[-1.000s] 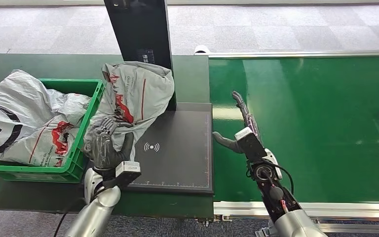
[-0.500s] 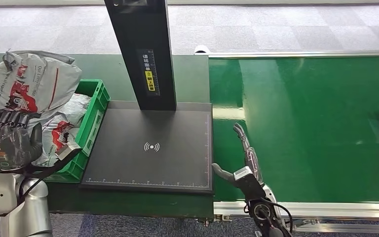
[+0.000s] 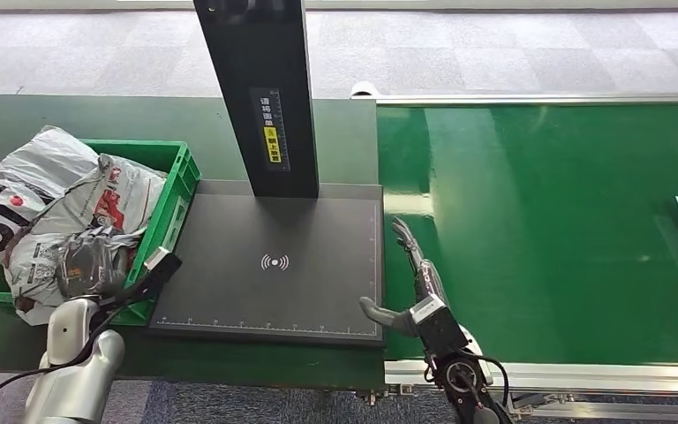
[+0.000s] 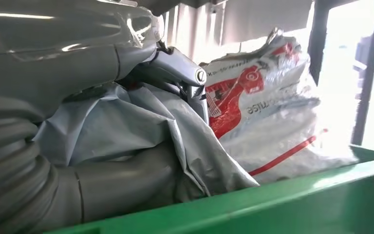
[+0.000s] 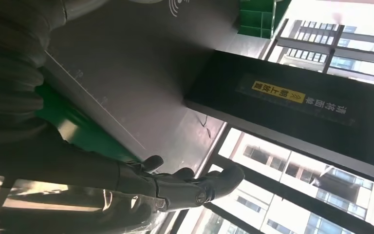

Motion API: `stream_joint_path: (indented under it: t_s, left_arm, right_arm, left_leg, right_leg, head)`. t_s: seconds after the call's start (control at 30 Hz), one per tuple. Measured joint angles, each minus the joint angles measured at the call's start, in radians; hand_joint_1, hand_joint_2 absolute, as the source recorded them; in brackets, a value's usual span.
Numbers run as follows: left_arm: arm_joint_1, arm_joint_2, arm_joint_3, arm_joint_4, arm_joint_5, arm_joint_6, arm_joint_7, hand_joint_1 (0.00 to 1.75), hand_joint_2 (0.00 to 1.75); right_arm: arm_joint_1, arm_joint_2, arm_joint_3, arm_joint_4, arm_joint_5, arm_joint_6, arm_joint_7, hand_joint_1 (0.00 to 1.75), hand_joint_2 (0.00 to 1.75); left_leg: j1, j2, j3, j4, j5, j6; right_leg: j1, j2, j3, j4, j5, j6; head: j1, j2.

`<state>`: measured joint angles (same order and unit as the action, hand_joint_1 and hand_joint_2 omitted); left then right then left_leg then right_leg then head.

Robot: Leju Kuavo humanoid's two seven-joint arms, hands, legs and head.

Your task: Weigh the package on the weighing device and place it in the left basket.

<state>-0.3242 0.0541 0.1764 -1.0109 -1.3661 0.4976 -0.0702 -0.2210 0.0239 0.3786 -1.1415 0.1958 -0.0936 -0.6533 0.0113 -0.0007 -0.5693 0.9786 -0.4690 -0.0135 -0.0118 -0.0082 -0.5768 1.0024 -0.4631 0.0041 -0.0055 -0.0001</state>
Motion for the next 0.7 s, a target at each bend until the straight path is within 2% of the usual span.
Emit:
stream_joint_path:
  t_s: [0.03, 0.13, 0.17, 0.23, 0.3, 0.37, 0.43, 0.5, 0.57, 0.7]
  left_arm:
    - [0.000, -0.001, -0.023, -0.004, 0.021, -0.003, -0.005, 1.59, 1.75]
    - [0.000, -0.007, -0.075, -0.013, 0.057, 0.016, -0.003, 0.28, 1.75]
    - [0.001, -0.012, -0.090, -0.017, 0.065, 0.041, -0.001, 0.00, 1.75]
    - [0.009, -0.028, -0.112, -0.034, 0.085, 0.111, -0.010, 0.00, 1.75]
    - [0.027, -0.056, -0.112, -0.077, 0.122, 0.170, -0.075, 0.00, 1.75]
    - [0.041, -0.101, -0.080, -0.141, 0.181, 0.193, -0.227, 0.00, 1.75]
    - [0.045, -0.161, -0.010, -0.202, 0.254, 0.201, -0.432, 0.00, 1.75]
    - [0.046, -0.220, 0.070, -0.252, 0.319, 0.203, -0.578, 0.00, 1.75]
    - [0.048, -0.264, 0.123, -0.302, 0.367, 0.203, -0.619, 0.00, 1.75]
    - [0.056, -0.313, 0.163, -0.401, 0.413, 0.204, -0.626, 0.00, 1.75]
  right_arm:
    - [-0.012, 0.003, -0.002, -0.002, -0.002, 0.001, 0.009, 0.00, 1.75]
    - [-0.047, 0.008, -0.013, -0.002, -0.014, 0.018, 0.026, 0.00, 1.75]
    - [-0.058, 0.008, -0.015, -0.001, -0.018, 0.026, 0.029, 0.00, 1.75]
    - [-0.079, 0.009, -0.017, 0.002, -0.019, 0.036, 0.030, 0.00, 1.75]
    - [-0.094, 0.010, -0.019, 0.005, -0.014, 0.039, 0.027, 0.00, 1.75]
    - [-0.105, 0.010, -0.020, 0.006, -0.007, 0.039, 0.022, 0.00, 1.75]
    - [-0.117, 0.010, -0.020, 0.006, -0.001, 0.038, 0.017, 0.00, 1.75]
    - [-0.129, 0.011, -0.020, 0.006, 0.001, 0.037, 0.012, 0.00, 1.75]
    - [-0.137, 0.011, -0.021, 0.006, -0.004, 0.036, 0.008, 0.00, 1.75]
    - [-0.145, 0.011, -0.022, 0.005, -0.025, 0.046, 0.004, 0.00, 1.75]
  left_leg:
    - [0.000, -0.002, 0.000, 0.000, 0.001, 0.001]
    - [-0.001, -0.011, 0.000, 0.000, 0.003, 0.004]
    - [-0.001, -0.013, -0.001, 0.000, 0.003, 0.004]
    - [-0.002, -0.012, -0.001, 0.001, 0.003, 0.005]
    - [-0.002, -0.010, -0.002, 0.001, 0.003, 0.005]
    - [-0.002, -0.009, -0.002, 0.002, 0.003, 0.005]
    - [-0.003, -0.008, -0.002, 0.002, 0.002, 0.005]
    - [-0.002, -0.007, -0.002, 0.002, 0.002, 0.005]
    - [-0.002, -0.006, -0.002, 0.002, 0.002, 0.004]
    - [-0.001, -0.005, -0.002, 0.001, 0.002, 0.004]
  right_leg:
    - [0.000, -0.003, 0.000, 0.000, 0.000, 0.001]
    - [-0.002, -0.012, 0.002, 0.000, -0.001, 0.002]
    - [-0.002, -0.013, 0.003, 0.000, -0.001, 0.002]
    - [-0.003, -0.013, 0.004, 0.000, -0.001, 0.003]
    - [-0.003, -0.010, 0.004, -0.001, 0.000, 0.004]
    - [-0.003, -0.009, 0.003, -0.001, 0.000, 0.004]
    - [-0.003, -0.008, 0.002, -0.001, 0.000, 0.004]
    - [-0.003, -0.007, 0.001, -0.001, 0.000, 0.004]
    - [-0.002, -0.006, 0.001, -0.001, 0.000, 0.004]
    - [-0.001, -0.006, 0.001, -0.001, 0.000, 0.004]
  head:
    - [0.000, 0.000]
    - [0.000, 0.000]
    - [0.000, 0.000]
    - [0.000, 0.000]
    - [0.001, 0.000]
    - [0.000, 0.000]
    - [0.000, 0.000]
    - [0.000, 0.000]
    - [0.000, 0.000]
    - [0.000, 0.000]
